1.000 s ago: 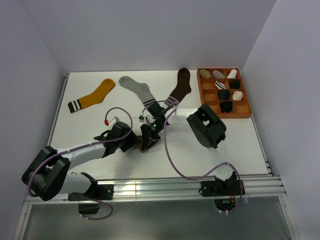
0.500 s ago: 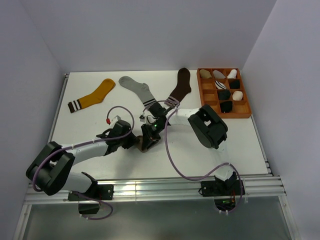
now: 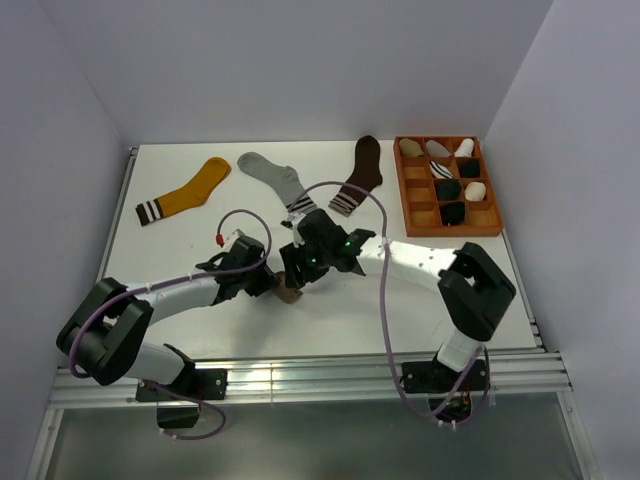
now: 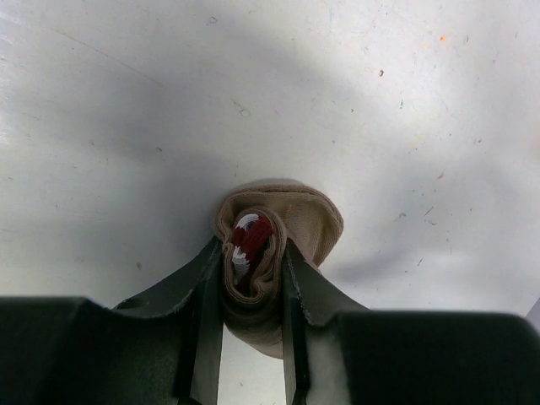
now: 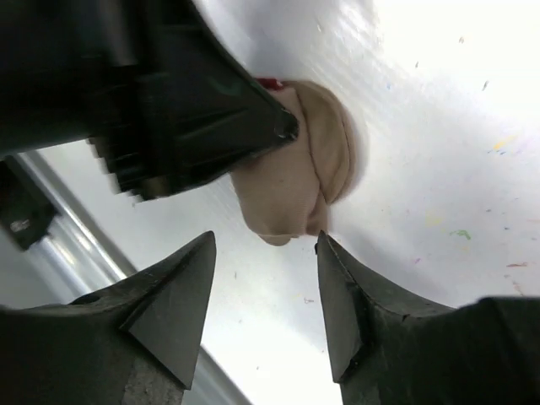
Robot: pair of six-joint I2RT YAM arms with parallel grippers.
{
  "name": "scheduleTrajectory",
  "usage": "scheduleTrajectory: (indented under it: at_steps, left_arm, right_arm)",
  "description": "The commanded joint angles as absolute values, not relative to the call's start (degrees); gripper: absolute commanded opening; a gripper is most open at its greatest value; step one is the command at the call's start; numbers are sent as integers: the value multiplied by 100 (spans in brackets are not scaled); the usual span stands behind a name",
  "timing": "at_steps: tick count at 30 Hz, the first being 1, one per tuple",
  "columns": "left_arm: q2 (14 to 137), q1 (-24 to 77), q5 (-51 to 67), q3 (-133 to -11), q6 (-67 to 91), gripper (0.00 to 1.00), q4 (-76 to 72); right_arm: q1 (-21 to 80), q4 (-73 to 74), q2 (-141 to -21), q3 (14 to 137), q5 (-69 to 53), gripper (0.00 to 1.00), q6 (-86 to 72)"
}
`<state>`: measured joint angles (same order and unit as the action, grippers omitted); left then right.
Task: Roll the socks
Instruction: Roll the sock at the center of the board.
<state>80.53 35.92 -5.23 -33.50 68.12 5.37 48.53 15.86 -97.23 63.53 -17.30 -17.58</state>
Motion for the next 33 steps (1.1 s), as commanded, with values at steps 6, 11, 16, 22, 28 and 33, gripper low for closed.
scheduleTrajectory:
  at_steps: [6, 11, 16, 22, 28, 33]
  left_arm:
    - [8288, 3612, -404, -3533, 6521, 12, 1397]
    - [8306, 3612, -360, -3630, 6521, 12, 1512]
    - [8297, 3612, -316, -3647, 6521, 12, 1538]
    - [8385, 3612, -220, -3674, 6513, 12, 1512]
    - [8358, 3612, -202, -3595, 6521, 12, 1468]
    - [8350, 3604, -176, -3533, 6521, 12, 1389]
  right_arm:
    - [5958, 459, -9193, 5872, 885, 61, -1117]
    - [6599, -139, -9281, 5537, 1643, 60, -616]
    - [6882, -457, -9597, 5458, 2100, 60, -404]
    - [6961, -756, -9835, 5388, 1890, 60, -413]
    - [6900, -1221, -9274, 4756, 2126, 63, -755]
    - [6829, -1590, -8570, 4211, 2355, 71, -975]
